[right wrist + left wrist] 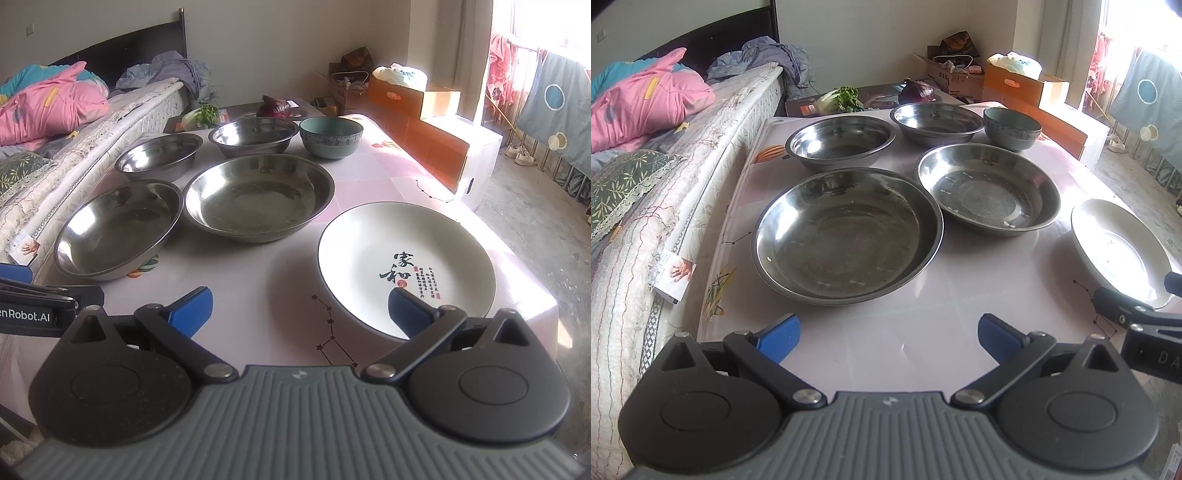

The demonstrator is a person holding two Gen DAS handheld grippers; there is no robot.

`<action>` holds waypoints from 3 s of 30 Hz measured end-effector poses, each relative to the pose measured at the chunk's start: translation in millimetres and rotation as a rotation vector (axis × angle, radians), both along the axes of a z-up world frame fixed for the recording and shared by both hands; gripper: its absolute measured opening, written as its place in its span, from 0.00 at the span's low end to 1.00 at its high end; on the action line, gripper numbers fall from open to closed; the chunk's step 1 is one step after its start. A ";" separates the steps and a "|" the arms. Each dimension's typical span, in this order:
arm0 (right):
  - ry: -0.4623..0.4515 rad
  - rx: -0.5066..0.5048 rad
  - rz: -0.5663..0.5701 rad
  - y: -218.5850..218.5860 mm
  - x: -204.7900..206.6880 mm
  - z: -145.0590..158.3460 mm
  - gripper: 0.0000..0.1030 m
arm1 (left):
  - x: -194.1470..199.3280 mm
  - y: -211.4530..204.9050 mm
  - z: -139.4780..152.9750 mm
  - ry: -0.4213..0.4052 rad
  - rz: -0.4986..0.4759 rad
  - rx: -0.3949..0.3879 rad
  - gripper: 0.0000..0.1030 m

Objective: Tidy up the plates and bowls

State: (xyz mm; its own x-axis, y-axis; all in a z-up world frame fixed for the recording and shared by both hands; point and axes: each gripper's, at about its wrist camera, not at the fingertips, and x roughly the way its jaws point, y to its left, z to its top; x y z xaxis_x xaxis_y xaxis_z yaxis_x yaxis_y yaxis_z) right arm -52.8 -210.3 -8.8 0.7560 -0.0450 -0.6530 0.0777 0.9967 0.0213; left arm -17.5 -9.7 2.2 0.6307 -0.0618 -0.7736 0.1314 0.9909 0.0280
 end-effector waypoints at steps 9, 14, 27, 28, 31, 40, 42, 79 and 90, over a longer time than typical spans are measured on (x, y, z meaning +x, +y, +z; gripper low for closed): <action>-0.002 0.007 -0.001 0.7 -4.7 3.9 0.99 | -6.6 -1.8 0.8 0.007 -0.017 -0.001 1.00; -0.003 0.005 -0.005 0.5 -9.4 8.1 0.99 | -14.2 -2.7 2.6 0.009 -0.038 -0.006 1.00; -0.023 -0.005 -0.009 5.4 -26.4 22.8 0.99 | -25.0 0.1 11.6 -0.002 -0.060 -0.024 1.00; -0.023 -0.008 -0.010 6.0 -27.2 23.3 0.99 | -25.6 0.5 11.8 -0.002 -0.061 -0.026 1.00; -0.025 -0.014 -0.013 6.9 -28.6 24.7 0.99 | -25.0 1.4 11.5 0.000 -0.060 -0.028 1.00; -0.024 -0.016 -0.021 7.2 -27.6 25.8 0.99 | -23.7 5.8 12.4 -0.006 -0.044 -0.032 1.00; -0.025 -0.017 -0.020 7.6 -26.8 26.4 0.99 | -23.2 6.9 12.5 -0.006 -0.040 -0.033 1.00; 0.019 -0.032 -0.024 11.0 -9.6 15.3 0.99 | -7.4 12.5 1.8 0.021 -0.006 -0.019 1.00; -0.097 -0.005 0.091 4.5 37.2 40.8 0.99 | 40.8 35.9 32.9 -0.129 0.046 -0.003 1.00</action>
State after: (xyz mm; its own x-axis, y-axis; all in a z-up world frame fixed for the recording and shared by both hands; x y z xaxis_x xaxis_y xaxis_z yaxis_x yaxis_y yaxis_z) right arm -15.6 -205.8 31.9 0.8166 0.0234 -0.5767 -0.0150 0.9997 0.0194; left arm 23.3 26.2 35.1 0.7270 -0.0322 -0.6859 0.0810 0.9959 0.0390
